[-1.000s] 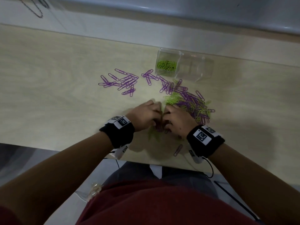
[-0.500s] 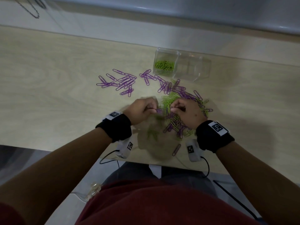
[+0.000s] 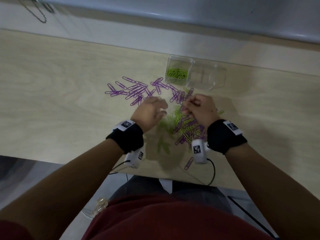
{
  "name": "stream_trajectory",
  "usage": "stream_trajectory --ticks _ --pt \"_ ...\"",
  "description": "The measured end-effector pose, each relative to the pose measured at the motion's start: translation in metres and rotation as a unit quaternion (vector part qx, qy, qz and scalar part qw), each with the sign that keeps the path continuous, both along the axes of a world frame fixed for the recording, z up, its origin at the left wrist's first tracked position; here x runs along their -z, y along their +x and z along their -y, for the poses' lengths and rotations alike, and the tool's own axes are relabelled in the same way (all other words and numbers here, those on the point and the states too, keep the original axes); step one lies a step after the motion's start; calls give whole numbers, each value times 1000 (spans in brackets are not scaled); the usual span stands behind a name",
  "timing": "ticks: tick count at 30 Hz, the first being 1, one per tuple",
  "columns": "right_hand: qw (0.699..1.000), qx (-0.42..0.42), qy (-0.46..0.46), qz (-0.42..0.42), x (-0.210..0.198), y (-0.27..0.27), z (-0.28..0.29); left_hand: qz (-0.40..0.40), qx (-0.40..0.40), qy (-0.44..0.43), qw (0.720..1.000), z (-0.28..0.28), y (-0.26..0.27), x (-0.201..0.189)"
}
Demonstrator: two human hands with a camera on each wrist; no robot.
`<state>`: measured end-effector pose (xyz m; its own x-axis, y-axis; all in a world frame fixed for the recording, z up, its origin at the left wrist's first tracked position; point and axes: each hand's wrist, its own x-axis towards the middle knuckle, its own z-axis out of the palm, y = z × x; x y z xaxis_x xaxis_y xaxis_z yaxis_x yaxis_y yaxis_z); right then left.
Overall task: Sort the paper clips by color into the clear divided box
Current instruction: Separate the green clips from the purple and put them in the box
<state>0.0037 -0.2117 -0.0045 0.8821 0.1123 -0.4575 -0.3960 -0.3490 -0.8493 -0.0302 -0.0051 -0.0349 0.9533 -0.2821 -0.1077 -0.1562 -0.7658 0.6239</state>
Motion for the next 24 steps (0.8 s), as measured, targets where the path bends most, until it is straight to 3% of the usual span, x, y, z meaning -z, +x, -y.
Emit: stream_trajectory --ticks 3,7,11,15,20,24 --pt "999 -2 -10 50 -4 28 -24 -24 75 1 997 17 -17 11" --pt "990 -76 -97 72 1 49 -34 -72 69 48 994 38 -26 14" --pt "947 -220 -205 111 1 40 -16 -71 59 60 994 50 -25 12" --pt "898 -335 -266 106 11 19 9 -53 40 11 998 48 -28 10" --pt "881 -346 -289 141 28 2 27 -46 1 -51 998 22 -20 11" --pt "880 -328 -293 178 33 -4 29 -46 95 3 994 30 -18 11"
